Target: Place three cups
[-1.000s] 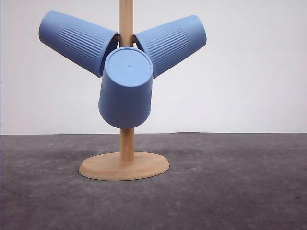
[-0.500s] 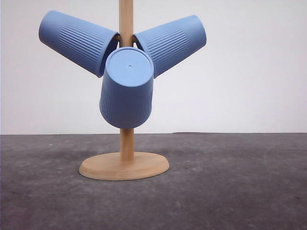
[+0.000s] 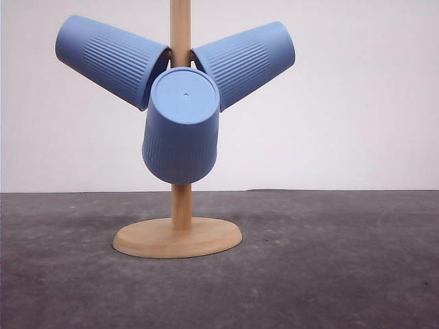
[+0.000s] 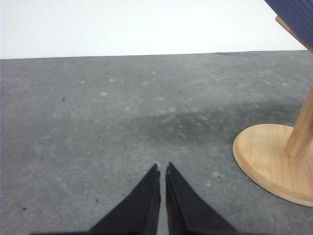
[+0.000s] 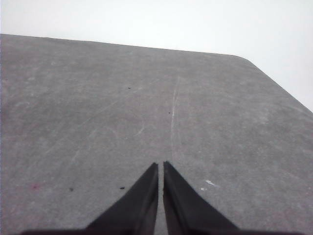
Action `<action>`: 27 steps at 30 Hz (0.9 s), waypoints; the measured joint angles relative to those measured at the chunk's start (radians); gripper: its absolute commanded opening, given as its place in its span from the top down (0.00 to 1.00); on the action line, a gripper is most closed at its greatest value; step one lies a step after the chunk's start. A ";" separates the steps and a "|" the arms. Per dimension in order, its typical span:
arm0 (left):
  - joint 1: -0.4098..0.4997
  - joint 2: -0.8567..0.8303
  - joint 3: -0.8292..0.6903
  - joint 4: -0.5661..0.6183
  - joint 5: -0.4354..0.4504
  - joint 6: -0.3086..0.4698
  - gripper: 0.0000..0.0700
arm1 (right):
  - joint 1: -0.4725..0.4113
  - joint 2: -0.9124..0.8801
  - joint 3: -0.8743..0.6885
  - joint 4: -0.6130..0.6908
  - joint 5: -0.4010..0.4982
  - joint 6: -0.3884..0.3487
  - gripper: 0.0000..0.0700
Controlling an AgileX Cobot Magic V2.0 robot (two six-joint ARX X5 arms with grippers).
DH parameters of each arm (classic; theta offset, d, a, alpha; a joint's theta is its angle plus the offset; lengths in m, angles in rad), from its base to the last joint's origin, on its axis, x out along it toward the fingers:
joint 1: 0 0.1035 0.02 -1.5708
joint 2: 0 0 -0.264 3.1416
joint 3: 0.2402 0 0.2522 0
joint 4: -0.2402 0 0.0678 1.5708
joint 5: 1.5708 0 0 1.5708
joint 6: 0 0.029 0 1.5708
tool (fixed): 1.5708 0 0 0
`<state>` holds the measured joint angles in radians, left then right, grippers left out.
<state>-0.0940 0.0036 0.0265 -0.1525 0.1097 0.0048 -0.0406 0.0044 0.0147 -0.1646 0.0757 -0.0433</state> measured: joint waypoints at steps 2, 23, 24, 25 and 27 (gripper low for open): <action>0.000 0.000 0.000 0.000 0.000 0.000 1.00 | 0.000 0.000 0.000 0.000 0.000 0.000 0.98; 0.000 0.000 0.000 0.000 0.000 0.000 1.00 | 0.000 0.000 0.000 0.000 0.000 0.000 0.98; 0.000 0.000 0.000 0.000 0.000 0.000 1.00 | 0.000 0.000 0.000 0.000 0.000 0.000 0.98; 0.000 0.000 0.000 0.000 0.000 0.000 1.00 | 0.000 0.000 0.000 0.000 0.000 0.000 0.98; 0.000 0.000 0.000 0.000 0.000 0.000 1.00 | 0.000 0.000 0.000 0.000 0.000 0.000 0.98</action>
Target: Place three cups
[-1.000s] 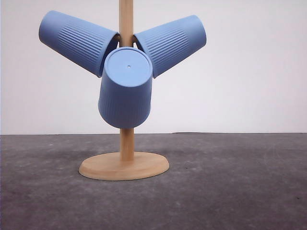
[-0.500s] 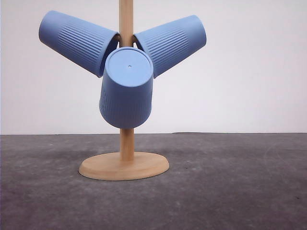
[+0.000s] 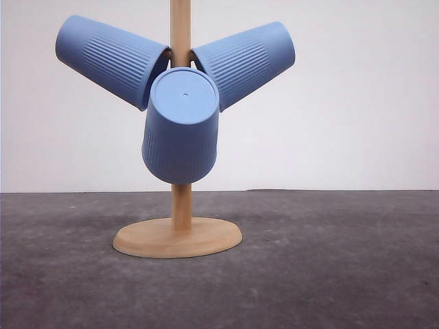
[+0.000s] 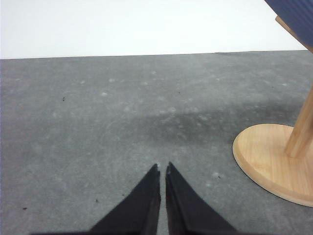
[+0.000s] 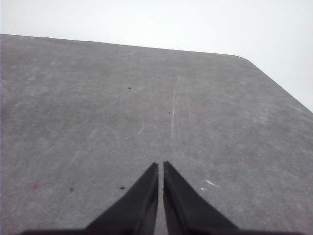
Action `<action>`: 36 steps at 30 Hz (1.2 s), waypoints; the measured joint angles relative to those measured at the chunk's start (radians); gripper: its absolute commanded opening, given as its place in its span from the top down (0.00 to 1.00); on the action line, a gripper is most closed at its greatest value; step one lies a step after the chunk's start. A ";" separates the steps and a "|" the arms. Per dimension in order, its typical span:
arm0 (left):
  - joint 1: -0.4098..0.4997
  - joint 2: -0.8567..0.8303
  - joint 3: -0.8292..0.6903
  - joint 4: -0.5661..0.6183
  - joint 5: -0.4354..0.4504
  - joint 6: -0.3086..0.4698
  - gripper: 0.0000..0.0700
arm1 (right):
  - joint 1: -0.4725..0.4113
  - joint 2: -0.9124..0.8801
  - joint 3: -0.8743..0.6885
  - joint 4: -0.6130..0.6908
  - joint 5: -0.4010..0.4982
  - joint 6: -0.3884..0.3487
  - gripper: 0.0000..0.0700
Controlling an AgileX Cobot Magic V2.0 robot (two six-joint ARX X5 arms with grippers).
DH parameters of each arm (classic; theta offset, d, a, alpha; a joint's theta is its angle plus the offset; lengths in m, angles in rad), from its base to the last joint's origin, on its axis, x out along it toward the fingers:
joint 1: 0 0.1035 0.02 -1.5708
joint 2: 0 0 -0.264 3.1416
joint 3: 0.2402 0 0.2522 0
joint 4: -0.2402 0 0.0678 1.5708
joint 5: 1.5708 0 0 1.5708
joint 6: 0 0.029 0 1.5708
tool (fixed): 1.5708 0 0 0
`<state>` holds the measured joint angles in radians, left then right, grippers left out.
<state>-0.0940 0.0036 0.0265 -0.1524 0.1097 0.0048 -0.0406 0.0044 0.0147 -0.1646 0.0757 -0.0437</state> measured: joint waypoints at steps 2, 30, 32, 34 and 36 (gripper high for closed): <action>0.000 0.000 0.000 0.000 0.000 0.000 1.00 | 0.000 0.000 0.000 0.000 0.000 0.000 0.98; 0.000 0.000 0.000 0.000 0.000 0.000 1.00 | 0.000 0.000 0.000 0.000 0.000 0.000 0.98; 0.000 0.000 0.000 0.000 0.000 0.000 1.00 | 0.000 0.000 0.000 0.000 0.000 0.000 0.98; 0.000 0.000 0.000 0.000 0.000 0.000 1.00 | 0.000 0.000 0.000 0.000 0.000 0.000 0.98; 0.000 0.000 0.000 0.000 0.000 0.000 1.00 | 0.000 0.000 0.000 0.000 0.000 0.000 0.98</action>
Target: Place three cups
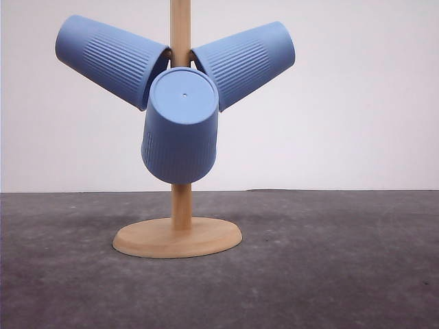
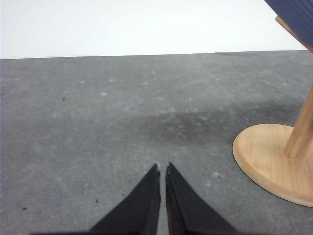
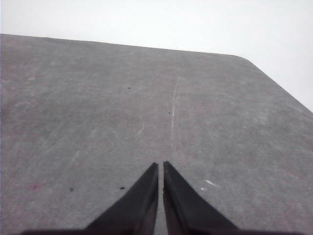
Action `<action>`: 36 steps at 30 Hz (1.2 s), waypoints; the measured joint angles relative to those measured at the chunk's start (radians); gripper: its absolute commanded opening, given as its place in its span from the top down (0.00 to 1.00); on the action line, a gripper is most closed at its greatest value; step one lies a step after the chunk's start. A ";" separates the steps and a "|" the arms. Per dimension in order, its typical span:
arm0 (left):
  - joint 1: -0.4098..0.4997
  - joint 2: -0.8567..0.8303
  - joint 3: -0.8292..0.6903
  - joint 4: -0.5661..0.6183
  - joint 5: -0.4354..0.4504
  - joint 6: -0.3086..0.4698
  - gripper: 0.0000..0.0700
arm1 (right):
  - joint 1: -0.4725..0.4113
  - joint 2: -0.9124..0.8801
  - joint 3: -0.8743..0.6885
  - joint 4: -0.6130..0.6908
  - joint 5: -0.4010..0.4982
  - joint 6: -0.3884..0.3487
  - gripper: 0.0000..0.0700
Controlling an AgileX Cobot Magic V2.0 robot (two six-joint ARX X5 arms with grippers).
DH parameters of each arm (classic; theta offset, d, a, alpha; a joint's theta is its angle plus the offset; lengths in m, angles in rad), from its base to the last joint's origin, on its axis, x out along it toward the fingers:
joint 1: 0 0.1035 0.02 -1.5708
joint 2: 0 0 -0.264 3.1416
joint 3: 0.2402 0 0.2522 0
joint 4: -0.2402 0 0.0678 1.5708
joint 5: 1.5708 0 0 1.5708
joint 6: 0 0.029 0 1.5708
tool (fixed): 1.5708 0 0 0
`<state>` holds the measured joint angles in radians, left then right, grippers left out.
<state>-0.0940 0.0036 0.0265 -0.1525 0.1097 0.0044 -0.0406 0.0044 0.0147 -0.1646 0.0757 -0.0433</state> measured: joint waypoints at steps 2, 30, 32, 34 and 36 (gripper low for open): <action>0.000 0.000 0.000 0.000 0.000 0.000 1.00 | 0.000 0.000 0.000 0.000 0.000 0.000 0.98; 0.000 0.000 0.000 0.000 0.000 0.000 1.00 | 0.000 0.000 0.000 0.000 0.000 0.000 0.98; 0.000 0.000 0.000 0.000 0.000 0.000 1.00 | 0.000 0.000 0.000 0.000 0.000 0.000 0.98; 0.000 0.000 0.000 0.000 0.000 0.000 1.00 | 0.000 0.000 0.000 0.000 0.000 0.000 0.98; 0.000 0.000 0.000 0.000 0.000 0.000 1.00 | 0.000 0.000 0.000 0.000 0.000 0.000 0.98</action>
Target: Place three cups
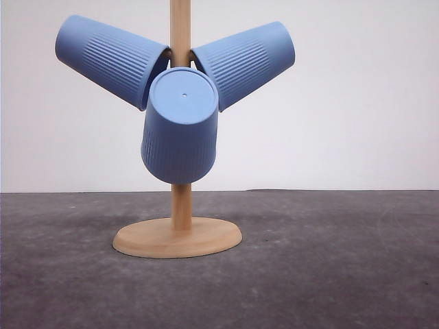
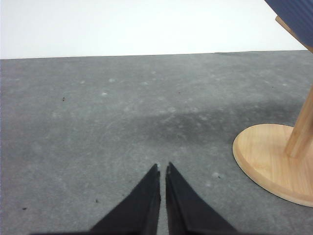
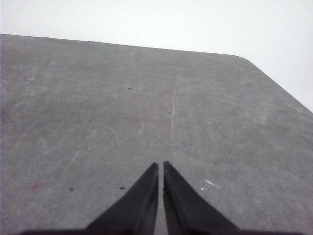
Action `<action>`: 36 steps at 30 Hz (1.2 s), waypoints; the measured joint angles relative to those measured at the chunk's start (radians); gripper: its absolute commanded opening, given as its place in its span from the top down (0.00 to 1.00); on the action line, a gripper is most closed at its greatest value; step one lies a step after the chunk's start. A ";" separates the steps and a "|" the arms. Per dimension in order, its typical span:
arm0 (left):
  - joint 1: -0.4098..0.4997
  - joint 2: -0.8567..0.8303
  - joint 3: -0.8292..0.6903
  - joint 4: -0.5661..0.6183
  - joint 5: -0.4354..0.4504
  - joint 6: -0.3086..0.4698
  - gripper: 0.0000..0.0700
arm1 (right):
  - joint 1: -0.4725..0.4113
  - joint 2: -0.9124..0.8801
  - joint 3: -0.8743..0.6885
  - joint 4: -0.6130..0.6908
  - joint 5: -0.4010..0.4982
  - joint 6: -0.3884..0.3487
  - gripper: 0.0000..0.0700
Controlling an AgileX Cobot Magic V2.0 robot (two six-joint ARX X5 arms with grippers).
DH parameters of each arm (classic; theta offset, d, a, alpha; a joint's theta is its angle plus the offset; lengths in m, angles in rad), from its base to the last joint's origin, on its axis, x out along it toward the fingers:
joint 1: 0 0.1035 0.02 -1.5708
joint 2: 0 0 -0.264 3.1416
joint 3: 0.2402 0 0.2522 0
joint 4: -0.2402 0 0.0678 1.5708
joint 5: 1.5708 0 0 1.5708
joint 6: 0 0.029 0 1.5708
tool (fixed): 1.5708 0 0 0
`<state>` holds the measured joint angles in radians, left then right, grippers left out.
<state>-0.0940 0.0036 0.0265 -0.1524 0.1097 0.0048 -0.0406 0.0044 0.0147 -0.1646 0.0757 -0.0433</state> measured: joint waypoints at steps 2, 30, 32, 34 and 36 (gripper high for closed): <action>0.000 0.000 0.000 0.000 0.000 0.000 1.00 | 0.000 0.000 0.000 0.000 0.000 0.000 0.98; 0.000 0.000 0.000 0.000 0.000 0.000 1.00 | 0.000 0.000 0.000 0.000 0.000 0.000 0.98; 0.000 0.000 0.000 0.000 0.000 0.000 1.00 | 0.000 0.000 0.000 0.000 0.000 0.000 0.98; 0.000 0.000 0.000 0.000 0.000 0.000 1.00 | 0.000 0.000 0.000 0.000 0.000 0.000 0.98; 0.000 0.000 0.000 0.000 0.000 0.000 1.00 | 0.000 0.000 0.000 0.000 0.000 0.000 0.98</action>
<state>-0.0940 0.0036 0.0265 -0.1527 0.1097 0.0048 -0.0406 0.0044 0.0147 -0.1646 0.0757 -0.0433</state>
